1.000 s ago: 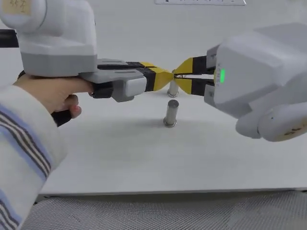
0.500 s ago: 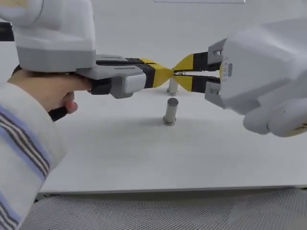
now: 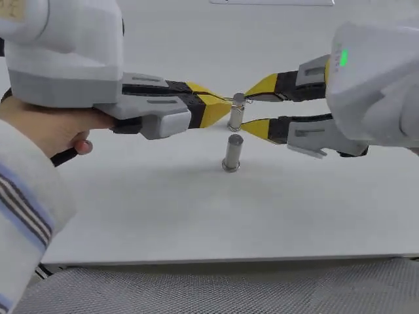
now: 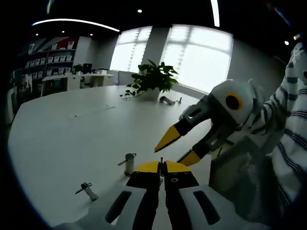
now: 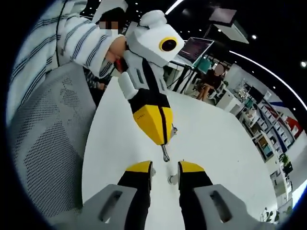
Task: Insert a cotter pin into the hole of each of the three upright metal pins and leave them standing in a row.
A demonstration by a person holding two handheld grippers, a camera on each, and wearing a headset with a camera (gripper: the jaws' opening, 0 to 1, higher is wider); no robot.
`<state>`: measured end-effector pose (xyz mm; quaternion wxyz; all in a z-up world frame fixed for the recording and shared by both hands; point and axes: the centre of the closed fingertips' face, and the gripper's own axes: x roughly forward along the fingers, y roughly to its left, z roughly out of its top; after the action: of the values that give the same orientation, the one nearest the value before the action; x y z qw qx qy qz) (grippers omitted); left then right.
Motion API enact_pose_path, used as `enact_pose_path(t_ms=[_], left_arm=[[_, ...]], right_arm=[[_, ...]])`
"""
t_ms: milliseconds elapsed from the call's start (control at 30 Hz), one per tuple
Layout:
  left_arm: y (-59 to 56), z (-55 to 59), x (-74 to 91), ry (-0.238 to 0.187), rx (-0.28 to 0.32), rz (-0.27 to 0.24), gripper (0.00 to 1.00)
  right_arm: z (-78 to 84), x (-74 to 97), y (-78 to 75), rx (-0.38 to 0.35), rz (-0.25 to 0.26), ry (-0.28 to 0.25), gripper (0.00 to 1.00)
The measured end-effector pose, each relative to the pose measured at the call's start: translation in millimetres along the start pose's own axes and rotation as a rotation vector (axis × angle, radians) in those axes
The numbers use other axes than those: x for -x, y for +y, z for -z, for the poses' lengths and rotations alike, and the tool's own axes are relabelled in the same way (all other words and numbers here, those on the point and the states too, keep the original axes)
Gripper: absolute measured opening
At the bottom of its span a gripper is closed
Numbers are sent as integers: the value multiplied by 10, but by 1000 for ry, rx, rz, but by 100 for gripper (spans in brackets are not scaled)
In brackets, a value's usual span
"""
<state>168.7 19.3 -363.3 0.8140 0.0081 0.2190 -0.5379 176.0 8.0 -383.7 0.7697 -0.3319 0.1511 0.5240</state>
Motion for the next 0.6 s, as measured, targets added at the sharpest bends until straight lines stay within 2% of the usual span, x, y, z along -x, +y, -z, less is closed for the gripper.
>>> enact_pose_path(t_ms=[67, 133, 200, 233, 267, 367, 600], left_arm=[[-24, -10, 8, -5, -34, 14, 0], [-64, -19, 21, -8, -62, 31, 0], [-96, -1, 24, 5, -80, 49, 0], [-106, 12, 24, 14, -108, 55, 0], [-130, 34, 25, 26, -142, 67, 0], [-182, 43, 16, 26, -179, 88, 0], [-298, 47, -14, 28, -268, 143, 0]], right_arm=[[-10, -12, 38, -64, -38, -29, 17], [10, -13, 68, -109, -62, -28, 15], [32, -19, 49, -114, -62, -30, 15], [42, -23, 49, -122, -65, -32, 16], [57, -35, 98, -172, -92, -39, 16], [19, -34, 145, -231, -133, -80, 14], [21, -1, 211, -240, -164, -90, 3]])
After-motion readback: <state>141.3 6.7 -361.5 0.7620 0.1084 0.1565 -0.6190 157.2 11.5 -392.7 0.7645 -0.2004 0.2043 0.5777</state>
